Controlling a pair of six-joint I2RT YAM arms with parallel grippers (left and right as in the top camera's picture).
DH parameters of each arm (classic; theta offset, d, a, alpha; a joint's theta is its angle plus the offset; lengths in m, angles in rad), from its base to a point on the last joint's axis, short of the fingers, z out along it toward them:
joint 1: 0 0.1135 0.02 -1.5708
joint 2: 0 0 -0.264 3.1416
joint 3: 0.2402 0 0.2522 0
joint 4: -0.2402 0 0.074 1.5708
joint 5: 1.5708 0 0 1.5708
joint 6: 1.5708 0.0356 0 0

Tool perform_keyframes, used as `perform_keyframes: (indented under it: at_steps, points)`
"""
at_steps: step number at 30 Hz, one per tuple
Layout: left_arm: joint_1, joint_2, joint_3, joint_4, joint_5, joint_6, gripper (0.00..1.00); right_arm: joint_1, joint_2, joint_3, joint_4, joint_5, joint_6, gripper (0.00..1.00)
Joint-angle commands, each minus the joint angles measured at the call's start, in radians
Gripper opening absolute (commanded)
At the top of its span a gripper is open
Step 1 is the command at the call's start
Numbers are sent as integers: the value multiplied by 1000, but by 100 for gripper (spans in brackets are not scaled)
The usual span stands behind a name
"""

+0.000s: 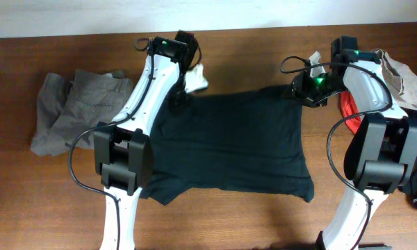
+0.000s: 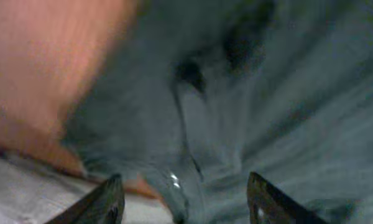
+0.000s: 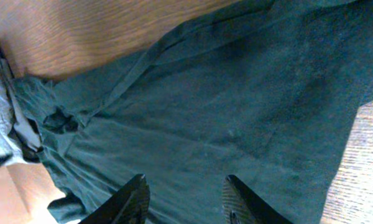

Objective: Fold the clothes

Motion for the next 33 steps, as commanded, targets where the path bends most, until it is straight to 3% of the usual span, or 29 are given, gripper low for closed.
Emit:
perform_keyframes:
  at_steps: [1,3,6,13,19,33]
  points:
    - [15,10,15,59,230,-107,55,0,0,18,0,9,-4,43]
    - [16,27,14,85,293,-133,34,0,0,18,0,9,-4,43]
    - [16,72,14,86,292,-184,28,0,0,18,-1,9,-4,43]
    - [16,119,13,62,289,-177,43,0,0,18,3,9,-5,43]
    - [17,121,13,66,255,-96,52,0,0,18,2,9,-4,43]
    - [35,167,3,100,179,-46,54,0,0,18,-4,9,-4,43]
